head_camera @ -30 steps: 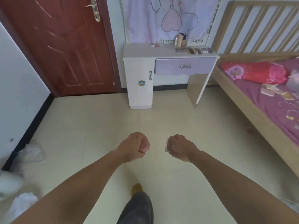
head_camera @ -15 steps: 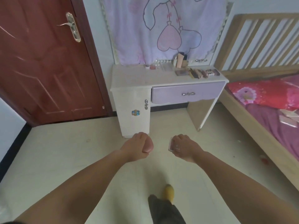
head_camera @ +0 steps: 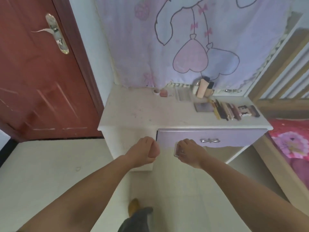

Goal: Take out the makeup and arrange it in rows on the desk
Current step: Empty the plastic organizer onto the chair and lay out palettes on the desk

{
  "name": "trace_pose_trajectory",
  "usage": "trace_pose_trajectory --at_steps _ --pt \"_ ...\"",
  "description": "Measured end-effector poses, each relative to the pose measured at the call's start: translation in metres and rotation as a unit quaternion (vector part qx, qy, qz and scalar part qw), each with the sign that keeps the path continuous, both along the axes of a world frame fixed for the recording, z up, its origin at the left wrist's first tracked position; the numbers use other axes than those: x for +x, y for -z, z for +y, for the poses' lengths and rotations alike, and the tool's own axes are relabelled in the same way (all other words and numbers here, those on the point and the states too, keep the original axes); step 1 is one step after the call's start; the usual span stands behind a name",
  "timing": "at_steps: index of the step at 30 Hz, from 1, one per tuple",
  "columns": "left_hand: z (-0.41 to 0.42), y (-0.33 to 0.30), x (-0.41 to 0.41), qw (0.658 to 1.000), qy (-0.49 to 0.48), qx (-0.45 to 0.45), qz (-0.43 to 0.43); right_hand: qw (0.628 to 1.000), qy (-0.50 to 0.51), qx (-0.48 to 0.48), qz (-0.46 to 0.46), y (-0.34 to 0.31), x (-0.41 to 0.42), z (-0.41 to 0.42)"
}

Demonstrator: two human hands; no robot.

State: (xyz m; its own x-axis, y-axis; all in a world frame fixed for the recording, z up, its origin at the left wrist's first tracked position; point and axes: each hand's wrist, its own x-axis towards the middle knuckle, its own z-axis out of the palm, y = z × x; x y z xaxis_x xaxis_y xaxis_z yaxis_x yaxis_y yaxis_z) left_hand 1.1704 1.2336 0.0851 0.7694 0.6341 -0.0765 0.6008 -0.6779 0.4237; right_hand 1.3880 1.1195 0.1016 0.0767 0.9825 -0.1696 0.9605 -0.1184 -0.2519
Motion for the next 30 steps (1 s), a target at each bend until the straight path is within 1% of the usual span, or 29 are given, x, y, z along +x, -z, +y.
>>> trace_pose_trajectory --at_steps 6,9,12,14,19,22,25,30 --pt "0.137 0.007 0.063 1.000 0.016 -0.008 0.001 1.000 0.022 0.002 -0.004 0.011 0.054 0.130" --pt "0.198 0.006 0.096 0.999 0.037 -0.017 0.023 0.999 0.039 -0.015 -0.001 0.012 0.077 0.188" --pt "0.246 0.007 0.128 0.998 0.049 -0.015 0.040 0.998 0.058 -0.015 0.013 0.011 0.099 0.234" --pt "0.270 0.012 0.150 0.996 0.060 -0.018 0.056 0.998 0.048 -0.027 0.013 0.017 0.116 0.260" --pt "0.305 0.028 0.189 0.993 0.090 0.003 0.072 0.999 -0.016 -0.039 -0.008 0.034 0.151 0.312" --pt "0.319 0.040 0.205 0.989 0.110 0.010 0.101 0.996 -0.061 -0.047 -0.036 0.045 0.170 0.335" --pt "0.328 0.051 0.217 0.982 0.135 0.028 0.129 0.992 -0.096 -0.062 -0.058 0.059 0.181 0.346" --pt "0.334 0.057 0.227 0.973 0.167 0.063 0.149 0.986 -0.120 -0.054 -0.100 0.069 0.188 0.351"
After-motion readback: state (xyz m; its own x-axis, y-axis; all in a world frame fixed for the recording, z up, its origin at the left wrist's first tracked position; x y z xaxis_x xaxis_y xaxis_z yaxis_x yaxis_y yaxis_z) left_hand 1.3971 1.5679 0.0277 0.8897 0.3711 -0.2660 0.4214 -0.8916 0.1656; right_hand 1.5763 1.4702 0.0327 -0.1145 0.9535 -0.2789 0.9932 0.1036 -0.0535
